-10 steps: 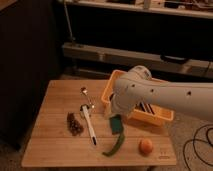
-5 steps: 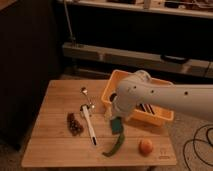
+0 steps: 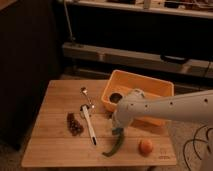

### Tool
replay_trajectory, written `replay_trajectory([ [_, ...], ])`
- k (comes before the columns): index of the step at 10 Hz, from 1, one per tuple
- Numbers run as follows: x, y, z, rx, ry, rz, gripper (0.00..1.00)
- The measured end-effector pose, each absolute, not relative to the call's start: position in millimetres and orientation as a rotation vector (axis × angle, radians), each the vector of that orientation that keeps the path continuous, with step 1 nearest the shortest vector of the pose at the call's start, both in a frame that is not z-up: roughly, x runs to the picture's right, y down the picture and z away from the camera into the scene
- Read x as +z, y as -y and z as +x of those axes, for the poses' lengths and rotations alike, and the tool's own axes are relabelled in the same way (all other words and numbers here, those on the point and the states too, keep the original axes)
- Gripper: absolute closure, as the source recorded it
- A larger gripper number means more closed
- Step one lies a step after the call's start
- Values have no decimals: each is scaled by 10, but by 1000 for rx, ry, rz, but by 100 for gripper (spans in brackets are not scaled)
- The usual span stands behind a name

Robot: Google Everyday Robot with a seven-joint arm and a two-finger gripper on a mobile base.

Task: Place sponge in tray

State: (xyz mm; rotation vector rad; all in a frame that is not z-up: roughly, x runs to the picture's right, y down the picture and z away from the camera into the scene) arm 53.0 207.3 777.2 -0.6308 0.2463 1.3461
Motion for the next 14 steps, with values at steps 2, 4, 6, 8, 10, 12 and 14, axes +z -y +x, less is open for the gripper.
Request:
replay_trajectory([
  [2,7932,-2129,490,1302,-238,-623,35],
  [4,8021,-2110,413,1255,-244,-610,35],
  [6,8093,-2084,357,1228,-266,-588,35],
  [8,8182,-2112,442,1223,-312,-560,35],
  [10,8185,-2047,556,1249,-322,-539,35],
  [12,8068,-1876,599,1263,-326,-518,35],
  [14,7955,-1767,648,1275,-346,-520,35],
])
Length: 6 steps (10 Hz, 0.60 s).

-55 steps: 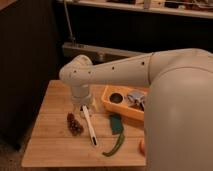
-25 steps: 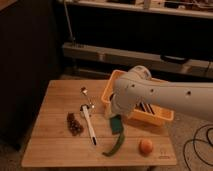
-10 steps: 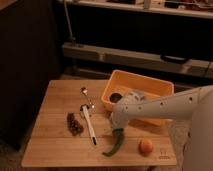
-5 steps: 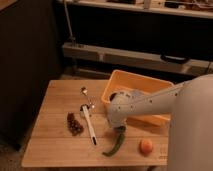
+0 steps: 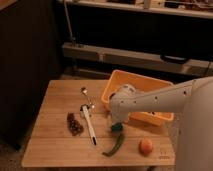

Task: Place sponge in tray

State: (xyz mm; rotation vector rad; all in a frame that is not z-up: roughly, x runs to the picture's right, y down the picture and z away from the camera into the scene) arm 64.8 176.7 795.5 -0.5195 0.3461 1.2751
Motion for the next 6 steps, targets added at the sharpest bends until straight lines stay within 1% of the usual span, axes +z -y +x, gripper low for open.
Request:
replay_trajectory([
  [2,7984,-1806,658,1283,-364,-534,35],
  [4,8156,-1978,664,1313,-376,-565,35],
  [6,8263,-2055,694,1342,-378,-580,35],
])
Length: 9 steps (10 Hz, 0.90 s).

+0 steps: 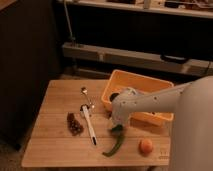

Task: Place sponge in tray

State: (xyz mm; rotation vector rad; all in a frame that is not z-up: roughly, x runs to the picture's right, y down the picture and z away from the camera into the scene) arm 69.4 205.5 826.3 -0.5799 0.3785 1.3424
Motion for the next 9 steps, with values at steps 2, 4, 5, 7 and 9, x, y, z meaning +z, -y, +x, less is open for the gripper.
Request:
replay_trajectory([
  [2,8314,-2095,651,1357,-377,-594,43],
  [4,8320,-2091,658,1386,-368,-609,66],
  [5,8309,-2077,643,1391,-361,-618,74],
  [7,8218,-1973,497,1384,-312,-643,95],
  [9,7991,-1774,298,1333,-230,-678,100],
])
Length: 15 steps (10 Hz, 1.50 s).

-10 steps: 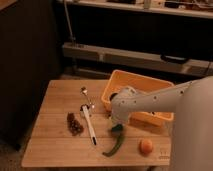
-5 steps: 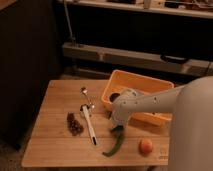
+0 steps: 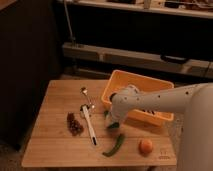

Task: Place sponge in tray

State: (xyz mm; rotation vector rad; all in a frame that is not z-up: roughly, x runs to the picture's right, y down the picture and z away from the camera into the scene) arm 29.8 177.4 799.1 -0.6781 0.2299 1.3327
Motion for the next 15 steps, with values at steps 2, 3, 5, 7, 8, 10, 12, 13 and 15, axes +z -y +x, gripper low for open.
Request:
replay_trajectory([
  [2,7578,-1446,32,1236,-114,-746,100],
  [3,7434,-1302,-50,1203,-78,-764,100],
  [5,7127,-886,-147,1148,-15,-778,100],
  [7,6978,-407,4,1175,-4,-743,100],
  [8,7005,-222,172,1214,-9,-725,100],
  [10,7151,38,603,1301,-29,-682,100],
  [12,7395,101,1272,1435,-87,-618,100],
  [13,7500,63,1532,1486,-118,-593,100],
  [15,7767,-52,2102,1605,-216,-529,99],
])
